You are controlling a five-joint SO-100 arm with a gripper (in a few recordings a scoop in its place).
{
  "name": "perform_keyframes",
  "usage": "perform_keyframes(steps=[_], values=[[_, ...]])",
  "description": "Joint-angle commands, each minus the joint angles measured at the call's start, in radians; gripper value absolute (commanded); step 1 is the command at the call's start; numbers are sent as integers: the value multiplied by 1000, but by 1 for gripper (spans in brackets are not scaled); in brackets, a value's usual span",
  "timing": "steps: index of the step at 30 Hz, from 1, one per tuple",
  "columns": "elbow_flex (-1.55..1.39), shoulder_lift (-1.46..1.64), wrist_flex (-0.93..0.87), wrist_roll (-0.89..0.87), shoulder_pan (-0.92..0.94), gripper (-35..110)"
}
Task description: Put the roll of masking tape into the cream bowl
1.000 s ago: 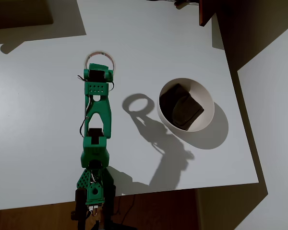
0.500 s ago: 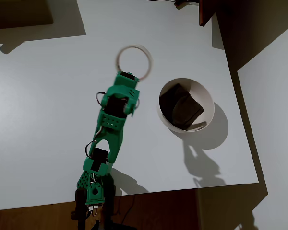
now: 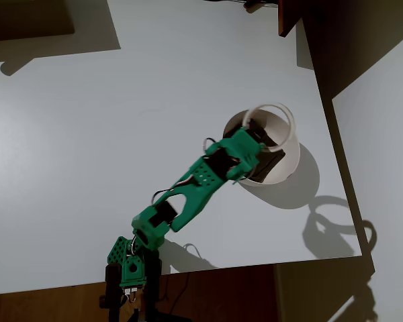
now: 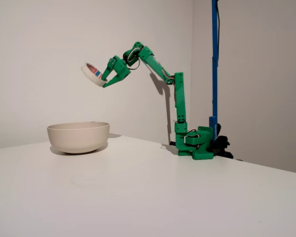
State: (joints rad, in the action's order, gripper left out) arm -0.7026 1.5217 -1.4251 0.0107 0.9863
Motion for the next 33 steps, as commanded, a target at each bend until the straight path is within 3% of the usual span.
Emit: perform_keyframes(steps=[1,17,22,28,33], values=[[255,-167,-17,23,60,-8],[268,-488,0,87,55,-8],[268,-485,29,48,64,12],[298,-459,44,-20,72,9],[307,-402,32,-72,58,-8]])
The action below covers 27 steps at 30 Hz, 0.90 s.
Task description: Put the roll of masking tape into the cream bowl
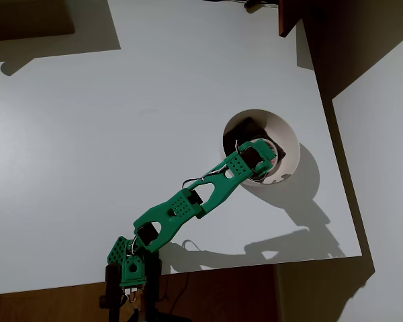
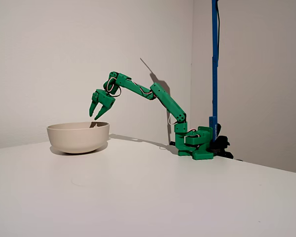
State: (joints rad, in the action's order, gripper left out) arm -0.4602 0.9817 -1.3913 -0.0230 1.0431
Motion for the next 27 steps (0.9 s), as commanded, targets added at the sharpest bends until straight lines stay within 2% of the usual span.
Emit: perform_keyframes(steps=[1,10,23,27], values=[[64,153,-8,-46,-5,-8],[64,347,-143,-83,-138,-8],[58,692,-463,-38,-517,-8],[-43,845,-472,-25,-641,-8]])
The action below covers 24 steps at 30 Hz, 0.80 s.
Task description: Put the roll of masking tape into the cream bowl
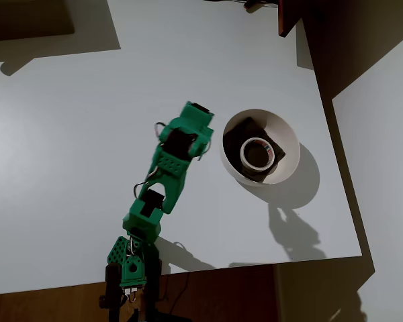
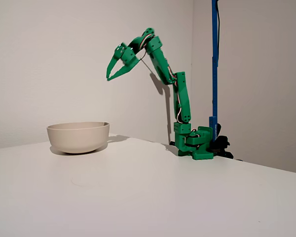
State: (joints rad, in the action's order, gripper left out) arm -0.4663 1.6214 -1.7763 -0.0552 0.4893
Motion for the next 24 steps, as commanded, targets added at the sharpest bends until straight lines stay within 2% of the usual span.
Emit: perform_keyframes(steps=[1,7,12,24], values=[[-84,250,-87,17,-124,-8],[-387,512,-64,37,-322,-8],[-793,788,87,67,-433,-8],[-1611,1187,433,110,-460,-8]])
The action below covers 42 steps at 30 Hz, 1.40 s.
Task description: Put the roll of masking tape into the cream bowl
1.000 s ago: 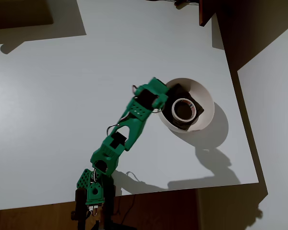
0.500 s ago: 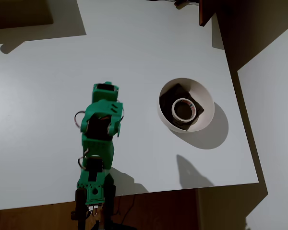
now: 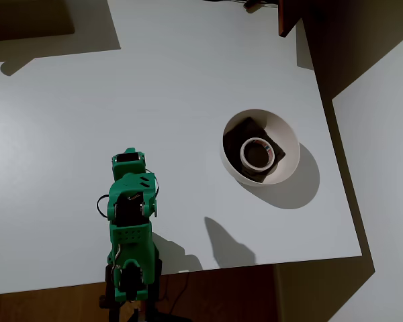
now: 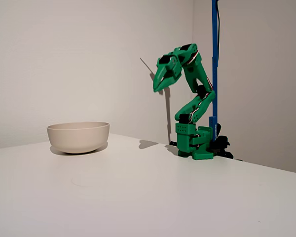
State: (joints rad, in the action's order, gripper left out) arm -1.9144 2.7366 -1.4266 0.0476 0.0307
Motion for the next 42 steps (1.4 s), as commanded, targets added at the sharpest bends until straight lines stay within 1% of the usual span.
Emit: perform_keyframes(steps=[1,6,11,18,21,25,36,42], values=[[-210,84,106,5,-3,-8],[-437,155,238,-11,-25,-8],[-603,195,334,-31,-55,-8],[-824,339,385,-31,-63,-8],[-913,456,364,-18,-60,-8],[-1012,644,276,-8,-61,-8],[-1029,653,169,-48,-32,-8],[-1009,653,78,-71,-74,-8]])
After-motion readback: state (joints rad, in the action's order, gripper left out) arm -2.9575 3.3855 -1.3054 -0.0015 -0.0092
